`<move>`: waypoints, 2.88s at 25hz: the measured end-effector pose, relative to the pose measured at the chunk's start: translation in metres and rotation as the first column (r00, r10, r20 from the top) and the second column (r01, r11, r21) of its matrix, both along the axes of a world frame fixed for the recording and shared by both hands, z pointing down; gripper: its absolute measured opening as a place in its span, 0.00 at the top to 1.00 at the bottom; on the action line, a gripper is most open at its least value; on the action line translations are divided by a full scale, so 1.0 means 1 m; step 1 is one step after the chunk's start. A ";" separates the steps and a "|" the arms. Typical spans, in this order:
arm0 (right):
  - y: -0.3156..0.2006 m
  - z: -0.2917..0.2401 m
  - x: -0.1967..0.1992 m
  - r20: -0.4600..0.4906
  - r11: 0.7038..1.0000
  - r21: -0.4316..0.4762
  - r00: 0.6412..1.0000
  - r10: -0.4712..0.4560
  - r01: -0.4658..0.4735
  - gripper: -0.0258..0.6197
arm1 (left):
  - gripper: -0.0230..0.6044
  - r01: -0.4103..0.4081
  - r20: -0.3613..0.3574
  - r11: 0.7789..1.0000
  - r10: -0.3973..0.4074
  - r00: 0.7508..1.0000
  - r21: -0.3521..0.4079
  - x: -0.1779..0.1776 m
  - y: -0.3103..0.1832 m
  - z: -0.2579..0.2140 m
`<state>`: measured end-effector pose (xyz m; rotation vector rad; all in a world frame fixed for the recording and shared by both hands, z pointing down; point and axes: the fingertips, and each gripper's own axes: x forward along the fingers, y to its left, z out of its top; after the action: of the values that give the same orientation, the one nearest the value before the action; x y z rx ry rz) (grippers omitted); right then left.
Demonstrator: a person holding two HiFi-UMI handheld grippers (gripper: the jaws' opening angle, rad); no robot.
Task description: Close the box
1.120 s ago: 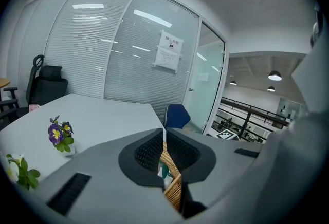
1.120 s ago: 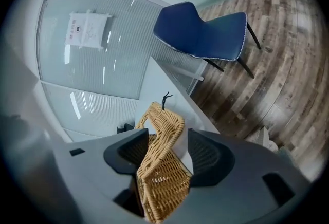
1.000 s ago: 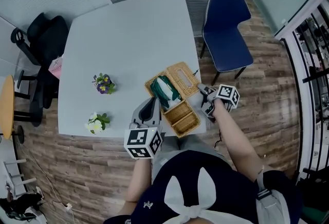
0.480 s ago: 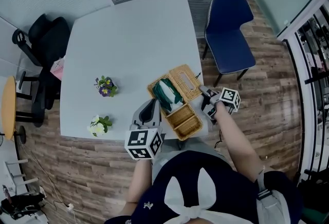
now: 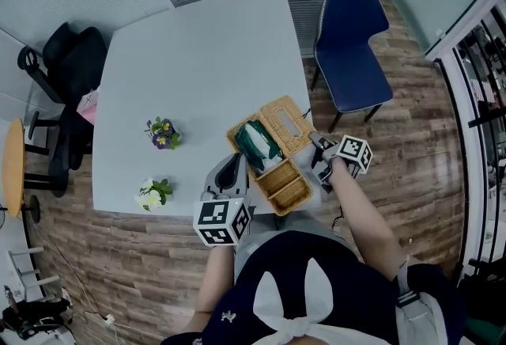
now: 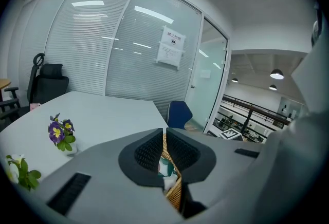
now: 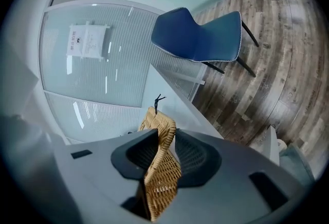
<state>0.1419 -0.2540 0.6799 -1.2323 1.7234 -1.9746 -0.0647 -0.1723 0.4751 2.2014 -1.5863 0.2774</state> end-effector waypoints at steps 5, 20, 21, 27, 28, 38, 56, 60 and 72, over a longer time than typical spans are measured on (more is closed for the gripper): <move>0.000 -0.006 0.003 -0.012 1.000 0.012 1.000 0.022 -0.022 0.81 | 0.91 -0.003 -0.003 1.000 0.003 1.000 -0.001 0.001 0.002 0.001; -0.001 -0.029 0.006 -0.079 0.997 0.074 0.997 0.026 -0.021 0.83 | 0.91 -0.008 -0.003 1.000 0.008 1.000 -0.002 0.002 0.005 0.003; -0.001 -0.030 0.006 -0.082 0.997 0.079 0.996 0.027 -0.021 0.83 | 0.91 -0.007 -0.005 1.000 0.007 1.000 -0.003 0.002 0.006 0.003; -0.002 -0.039 0.006 -0.094 0.994 0.106 0.995 0.029 -0.019 0.84 | 0.91 -0.003 -0.013 1.000 0.003 1.000 -0.002 -0.001 0.007 0.004; -0.002 -0.040 0.006 -0.096 0.994 0.111 0.995 0.029 -0.018 0.84 | 0.91 -0.003 -0.014 1.000 0.003 1.000 -0.002 -0.001 0.008 0.004; -0.002 -0.059 0.005 -0.163 0.985 0.166 0.986 -0.010 0.037 0.85 | 0.91 -0.011 -0.017 1.000 0.011 1.000 -0.002 -0.001 0.010 0.003; 0.002 -0.085 -0.004 -0.239 0.957 0.262 0.969 -0.060 0.124 0.87 | 0.91 0.003 0.014 1.000 -0.003 1.000 0.003 -0.006 0.013 0.006; 0.004 -0.093 -0.006 -0.281 0.940 0.295 0.956 -0.083 0.168 0.87 | 0.91 0.010 0.017 1.000 -0.010 1.000 0.002 -0.006 0.014 0.008; 0.007 -0.103 -0.013 -0.345 0.909 0.338 0.931 -0.119 0.242 0.87 | 0.91 0.036 0.022 0.999 -0.036 0.999 0.009 -0.010 0.018 0.010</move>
<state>0.1292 -0.2467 0.5766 -1.3383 2.3207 -1.4794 -0.0743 -0.1548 0.4848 2.1811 -1.6399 0.2854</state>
